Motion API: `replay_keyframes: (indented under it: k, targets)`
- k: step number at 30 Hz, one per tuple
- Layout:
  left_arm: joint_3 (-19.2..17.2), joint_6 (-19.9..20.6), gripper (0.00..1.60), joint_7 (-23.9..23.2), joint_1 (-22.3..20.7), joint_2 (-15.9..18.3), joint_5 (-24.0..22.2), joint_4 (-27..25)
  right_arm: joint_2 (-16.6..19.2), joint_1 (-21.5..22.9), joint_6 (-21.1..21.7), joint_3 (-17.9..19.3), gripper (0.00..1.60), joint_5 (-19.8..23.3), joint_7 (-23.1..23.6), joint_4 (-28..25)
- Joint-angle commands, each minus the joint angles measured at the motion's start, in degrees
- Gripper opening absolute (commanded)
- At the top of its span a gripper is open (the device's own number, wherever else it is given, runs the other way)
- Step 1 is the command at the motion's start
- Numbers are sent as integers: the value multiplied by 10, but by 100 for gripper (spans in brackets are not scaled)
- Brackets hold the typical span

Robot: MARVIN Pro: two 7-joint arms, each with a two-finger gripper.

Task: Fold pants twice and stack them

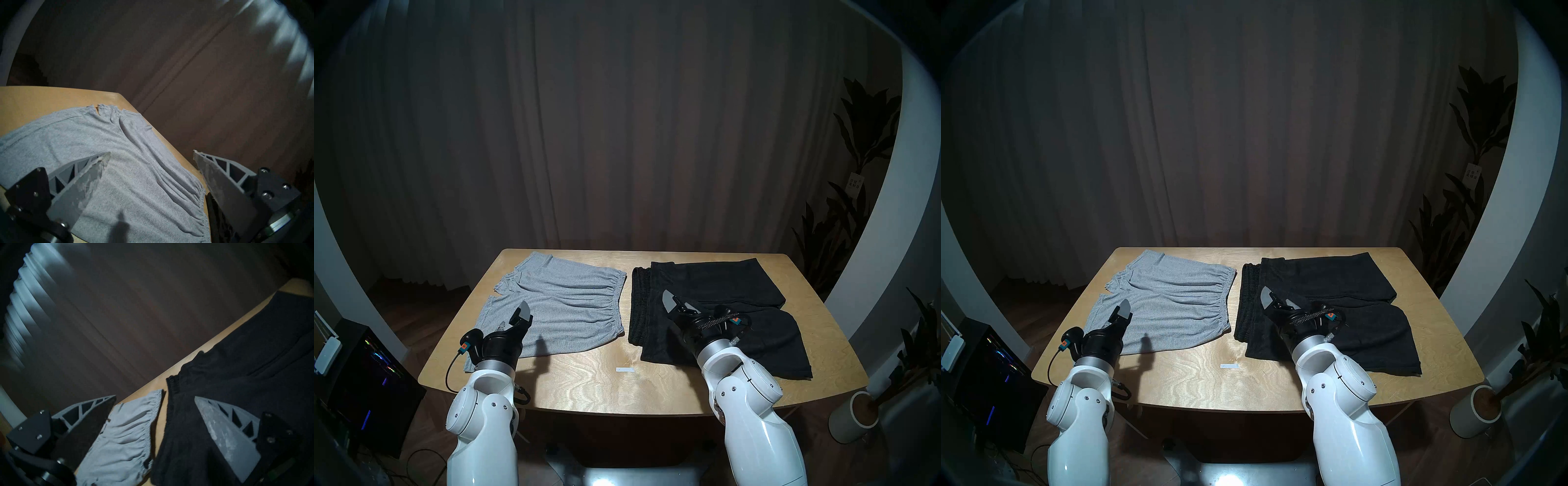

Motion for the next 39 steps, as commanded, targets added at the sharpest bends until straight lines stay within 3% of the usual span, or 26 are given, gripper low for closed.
replay_keyframes:
  k: [1,5,11,12,15,26,27,28,29,31,33,39]
  targets:
    - [-29,17,160,-6,9,-16,-67,-26,6,19,50,-19,160,110,-17,-6]
    - [-51,33,160,-9,12,-22,-109,-32,10,32,86,-33,160,193,-30,-5]
    - [-75,60,160,-13,14,-25,-163,-38,11,50,113,-44,160,269,-66,-1]
    - [-85,81,160,-22,16,-20,-190,-41,14,60,111,-55,160,238,-82,-10]
    - [-94,117,160,-42,24,17,-195,-44,13,69,119,-58,160,278,-125,-14]
    - [-114,174,160,-59,21,33,-232,-37,12,83,118,-66,160,338,-222,-26]
    - [-116,178,160,-60,21,34,-235,-36,12,85,117,-67,160,344,-233,-27]
    - [-133,150,160,-4,3,-8,-246,-36,12,83,97,-68,160,377,-251,-28]
    - [-133,150,160,-4,3,-8,-246,-36,12,83,97,-68,160,377,-251,-28]
    - [-159,139,160,1,-1,-13,-297,-6,13,76,79,-65,160,396,-251,-27]
    - [-165,139,160,6,-2,-17,-304,-2,15,74,67,-68,160,403,-259,-31]
    - [-153,129,160,65,32,-40,-363,-14,30,56,1,-95,160,465,-292,-54]
